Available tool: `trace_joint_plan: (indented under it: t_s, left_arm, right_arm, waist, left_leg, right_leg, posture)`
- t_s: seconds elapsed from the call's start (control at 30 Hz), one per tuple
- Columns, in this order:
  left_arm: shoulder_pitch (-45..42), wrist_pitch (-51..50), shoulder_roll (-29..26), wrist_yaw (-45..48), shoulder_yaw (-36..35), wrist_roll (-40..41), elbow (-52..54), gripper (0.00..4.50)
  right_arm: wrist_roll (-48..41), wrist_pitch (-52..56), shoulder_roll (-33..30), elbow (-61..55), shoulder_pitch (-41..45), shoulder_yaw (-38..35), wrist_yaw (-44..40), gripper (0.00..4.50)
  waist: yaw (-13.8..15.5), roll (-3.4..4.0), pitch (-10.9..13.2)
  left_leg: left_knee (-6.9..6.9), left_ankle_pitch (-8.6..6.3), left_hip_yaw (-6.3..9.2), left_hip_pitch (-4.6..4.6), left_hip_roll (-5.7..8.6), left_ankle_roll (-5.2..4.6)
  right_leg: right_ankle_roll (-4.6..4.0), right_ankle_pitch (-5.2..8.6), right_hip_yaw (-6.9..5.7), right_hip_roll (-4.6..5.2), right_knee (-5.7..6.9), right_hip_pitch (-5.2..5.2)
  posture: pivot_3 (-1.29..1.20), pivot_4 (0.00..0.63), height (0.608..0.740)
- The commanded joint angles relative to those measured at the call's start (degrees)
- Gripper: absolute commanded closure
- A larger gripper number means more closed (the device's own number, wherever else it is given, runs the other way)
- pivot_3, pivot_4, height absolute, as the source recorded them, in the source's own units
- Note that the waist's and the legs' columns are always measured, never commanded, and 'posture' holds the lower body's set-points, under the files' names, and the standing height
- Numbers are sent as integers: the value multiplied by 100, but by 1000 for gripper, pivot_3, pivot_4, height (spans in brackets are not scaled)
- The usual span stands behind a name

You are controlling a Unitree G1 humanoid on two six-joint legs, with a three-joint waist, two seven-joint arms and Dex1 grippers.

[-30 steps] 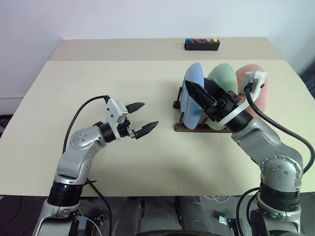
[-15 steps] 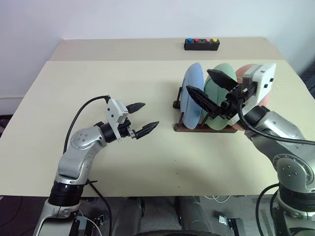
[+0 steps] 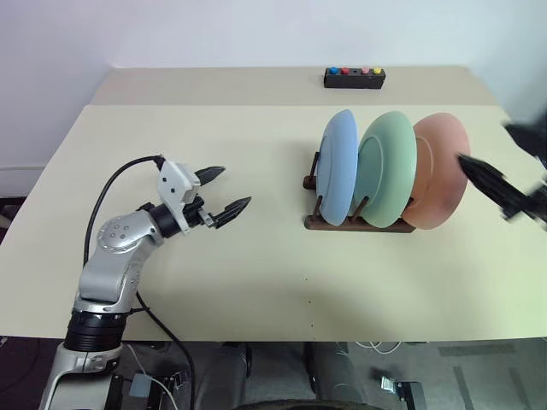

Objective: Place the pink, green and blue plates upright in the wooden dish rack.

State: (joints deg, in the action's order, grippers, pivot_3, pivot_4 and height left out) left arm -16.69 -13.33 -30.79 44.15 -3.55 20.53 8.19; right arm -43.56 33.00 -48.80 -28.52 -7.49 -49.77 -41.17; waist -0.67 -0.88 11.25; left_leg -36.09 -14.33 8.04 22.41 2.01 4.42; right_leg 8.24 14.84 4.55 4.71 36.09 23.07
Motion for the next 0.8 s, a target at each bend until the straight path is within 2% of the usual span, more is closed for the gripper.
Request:
trace_joint_plan:
  t_s: [0.03, 0.23, 0.5, 0.8]
  left_arm:
    - [194, 471, -165, 126, -2, -305, -155, 94]
    - [436, 757, -107, 19, 111, -605, -274, 94]
    - [584, 693, -139, -184, 7, -684, -131, 94]
    - [957, 744, -240, -211, -104, -659, -54, 94]
  right_arm:
    - [206, -470, 329, 271, -790, -707, -639, 473]
    - [683, -1214, 698, 1077, -1526, -460, -1159, 473]
    - [803, -1522, 714, 1863, -1091, 59, -1200, 473]
    - [733, -1514, 728, 2070, -920, 344, -1204, 473]
  waist:
    - [-16, 0, 0]
    - [-30, 1, -1]
    - [-28, 4, -2]
    - [-14, 5, -3]
  left_leg:
    - [2, 0, 0, -3, -1, 0]
    - [-9, 0, -12, -13, -2, 0]
    - [-6, 0, -10, -18, -3, 1]
    - [-6, 0, -10, -16, -2, 0]
  right_leg:
    - [0, 0, 0, -1, -1, -3]
    - [-19, 12, 9, 0, -5, -17]
    - [-14, 12, 8, 0, -5, -20]
    - [-1, 9, 8, 2, -6, -21]
  posture:
    - [0, 150, 740]
    - [0, 150, 740]
    - [0, 150, 740]
    - [0, 150, 740]
